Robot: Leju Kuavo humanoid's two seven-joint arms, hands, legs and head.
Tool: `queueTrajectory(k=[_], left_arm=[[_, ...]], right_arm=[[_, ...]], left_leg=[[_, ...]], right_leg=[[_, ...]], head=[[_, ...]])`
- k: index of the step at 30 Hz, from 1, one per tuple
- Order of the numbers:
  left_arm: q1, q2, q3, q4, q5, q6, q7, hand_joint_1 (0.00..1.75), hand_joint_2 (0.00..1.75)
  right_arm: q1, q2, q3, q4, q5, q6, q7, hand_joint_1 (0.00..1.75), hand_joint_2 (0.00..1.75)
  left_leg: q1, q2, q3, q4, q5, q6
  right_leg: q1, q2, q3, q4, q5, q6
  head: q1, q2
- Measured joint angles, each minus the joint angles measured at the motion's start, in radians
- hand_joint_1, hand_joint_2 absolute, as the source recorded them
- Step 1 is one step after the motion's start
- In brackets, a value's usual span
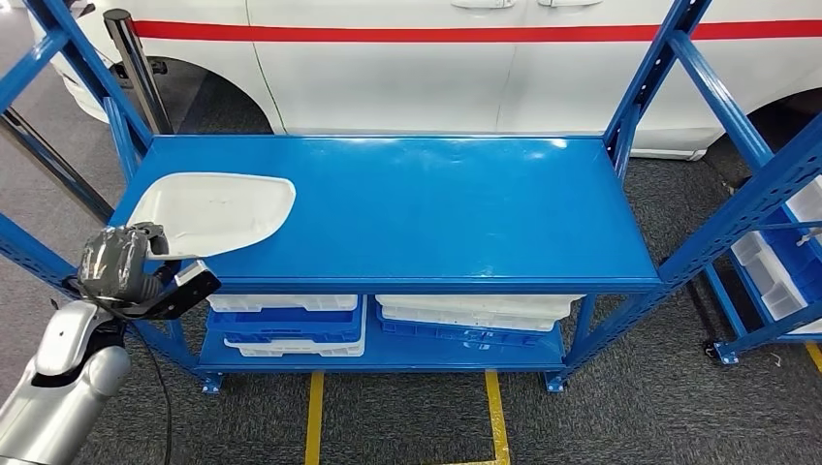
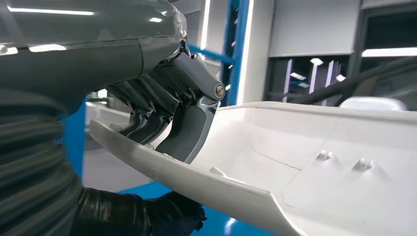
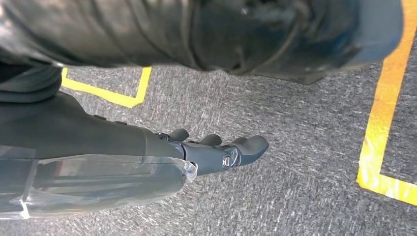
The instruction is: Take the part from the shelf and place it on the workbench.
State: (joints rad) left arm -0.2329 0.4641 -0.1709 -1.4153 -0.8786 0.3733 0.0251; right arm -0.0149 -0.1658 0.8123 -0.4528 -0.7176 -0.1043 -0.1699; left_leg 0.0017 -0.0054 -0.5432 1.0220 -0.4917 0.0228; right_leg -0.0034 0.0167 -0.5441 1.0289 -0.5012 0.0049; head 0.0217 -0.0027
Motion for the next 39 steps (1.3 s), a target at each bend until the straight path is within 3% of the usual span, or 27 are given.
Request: queueTrajectory(k=[9, 15, 25, 39], left_arm=[[0.024, -0.016, -0.022, -0.217, 0.150, 0.017, -0.090, 1.75, 1.75], [0.054, -0.050, -0.051, -0.319, 0.315, -0.024, -0.152, 1.75, 1.75], [0.105, -0.116, -0.112, -0.385, 0.522, -0.060, -0.247, 1.75, 1.75], [0.164, -0.247, -0.167, -0.420, 0.904, -0.149, -0.382, 1.75, 1.75]], right_arm=[[0.003, 0.006, -0.013, 0.002, 0.018, 0.001, -0.009, 0.00, 0.00], [0.005, 0.009, -0.018, 0.005, 0.025, 0.001, -0.014, 0.00, 0.00], [0.007, 0.010, -0.026, 0.007, 0.033, 0.002, -0.018, 0.00, 0.00], [0.016, 0.012, -0.026, 0.008, 0.040, 0.002, -0.052, 0.00, 0.00]], left_leg=[[0.000, 0.000, 0.000, 0.000, 0.000, 0.000], [0.000, 0.000, 0.000, 0.000, 0.000, 0.000], [0.000, 0.000, 0.000, 0.000, 0.000, 0.000], [0.000, 0.000, 0.000, 0.000, 0.000, 0.000]], right_leg=[[0.000, 0.000, 0.000, 0.000, 0.000, 0.000], [0.000, 0.000, 0.000, 0.000, 0.000, 0.000], [0.000, 0.000, 0.000, 0.000, 0.000, 0.000], [0.000, 0.000, 0.000, 0.000, 0.000, 0.000]], head=[[0.000, 0.000], [0.000, 0.000], [0.000, 0.000], [0.000, 0.000]])
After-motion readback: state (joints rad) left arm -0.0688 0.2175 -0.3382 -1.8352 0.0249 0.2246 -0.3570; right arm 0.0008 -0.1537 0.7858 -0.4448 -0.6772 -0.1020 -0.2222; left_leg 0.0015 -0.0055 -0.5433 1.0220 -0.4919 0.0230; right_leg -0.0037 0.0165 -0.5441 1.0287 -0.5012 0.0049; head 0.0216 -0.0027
